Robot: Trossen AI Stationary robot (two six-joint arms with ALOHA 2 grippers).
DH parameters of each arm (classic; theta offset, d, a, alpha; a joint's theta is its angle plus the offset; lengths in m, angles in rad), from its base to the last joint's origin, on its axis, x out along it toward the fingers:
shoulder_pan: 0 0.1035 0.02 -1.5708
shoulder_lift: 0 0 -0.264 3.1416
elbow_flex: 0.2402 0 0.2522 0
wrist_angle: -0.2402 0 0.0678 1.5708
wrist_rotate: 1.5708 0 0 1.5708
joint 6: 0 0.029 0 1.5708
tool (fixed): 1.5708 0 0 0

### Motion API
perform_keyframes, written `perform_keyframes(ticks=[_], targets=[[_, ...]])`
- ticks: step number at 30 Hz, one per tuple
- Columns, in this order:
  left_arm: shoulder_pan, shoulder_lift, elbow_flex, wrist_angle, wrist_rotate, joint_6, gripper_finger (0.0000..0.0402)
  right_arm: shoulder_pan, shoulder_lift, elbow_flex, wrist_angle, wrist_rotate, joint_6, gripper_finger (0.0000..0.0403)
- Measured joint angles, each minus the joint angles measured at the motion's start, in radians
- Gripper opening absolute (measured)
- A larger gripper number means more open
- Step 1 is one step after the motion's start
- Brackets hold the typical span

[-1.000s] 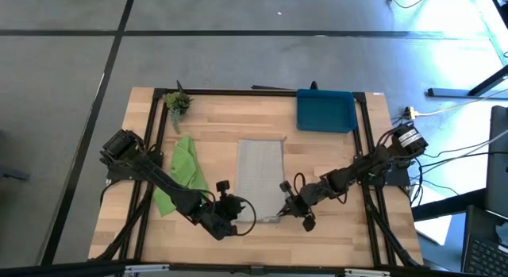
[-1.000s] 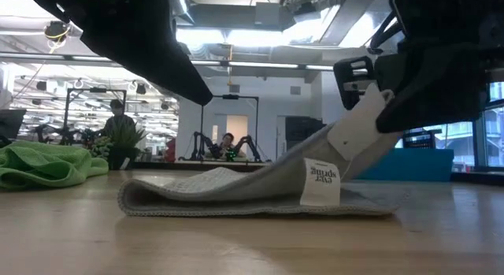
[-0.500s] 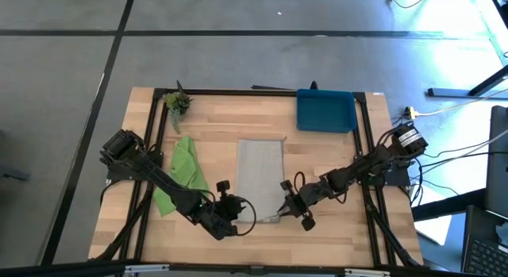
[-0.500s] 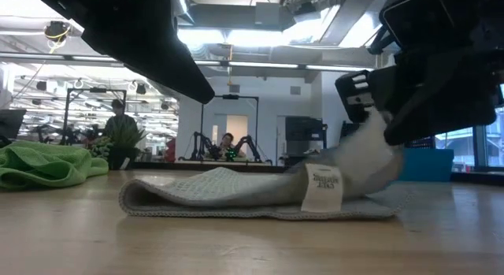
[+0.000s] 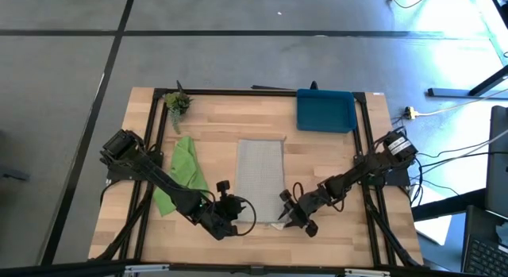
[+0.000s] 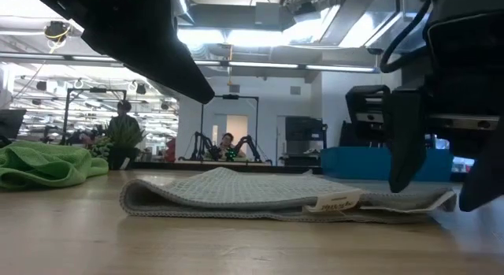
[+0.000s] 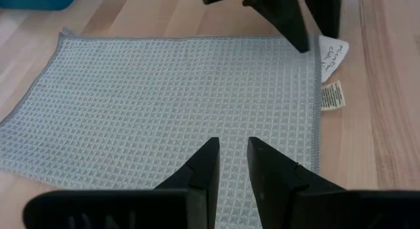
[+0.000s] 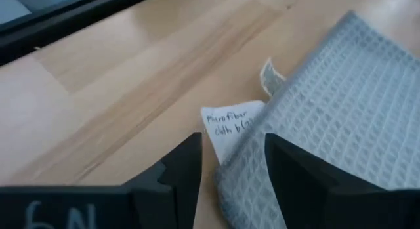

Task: Roll microfiber towels into tight, uniform cylinder then place into a basket
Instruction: Fold the gray microfiber cloth

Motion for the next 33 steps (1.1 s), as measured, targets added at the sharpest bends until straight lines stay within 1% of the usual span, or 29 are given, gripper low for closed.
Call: perform_keyframes(ticks=[2,8,11,20,22,25,27,33], targets=[[0.000,0.000,0.000,0.000,0.000,0.000,0.0071,0.006,0.009,0.000,0.029,0.001,-0.011,0.0167],[0.000,0.000,0.000,0.000,0.000,0.000,0.0071,0.008,0.018,0.000,0.033,0.003,-0.021,0.0167],[0.000,0.000,0.000,0.001,0.000,0.000,0.0071,0.000,0.045,0.002,0.034,0.012,-0.022,0.0167],[0.000,0.000,0.000,0.008,0.000,0.001,0.0071,-0.040,0.120,0.053,0.052,-0.005,-0.018,0.0166],[0.000,0.000,0.000,0.008,0.000,0.001,0.0071,-0.047,0.137,0.061,0.057,-0.006,-0.016,0.0161],[0.000,0.000,0.000,0.008,0.000,0.003,0.0071,-0.054,0.148,0.065,0.055,-0.004,-0.015,0.0140],[0.000,0.000,0.000,0.008,0.000,0.003,0.0071,-0.056,0.151,0.065,0.054,-0.002,-0.015,0.0118],[0.000,0.000,0.000,0.008,0.000,0.002,0.0071,-0.057,0.155,0.065,0.055,0.026,-0.018,0.0036]])
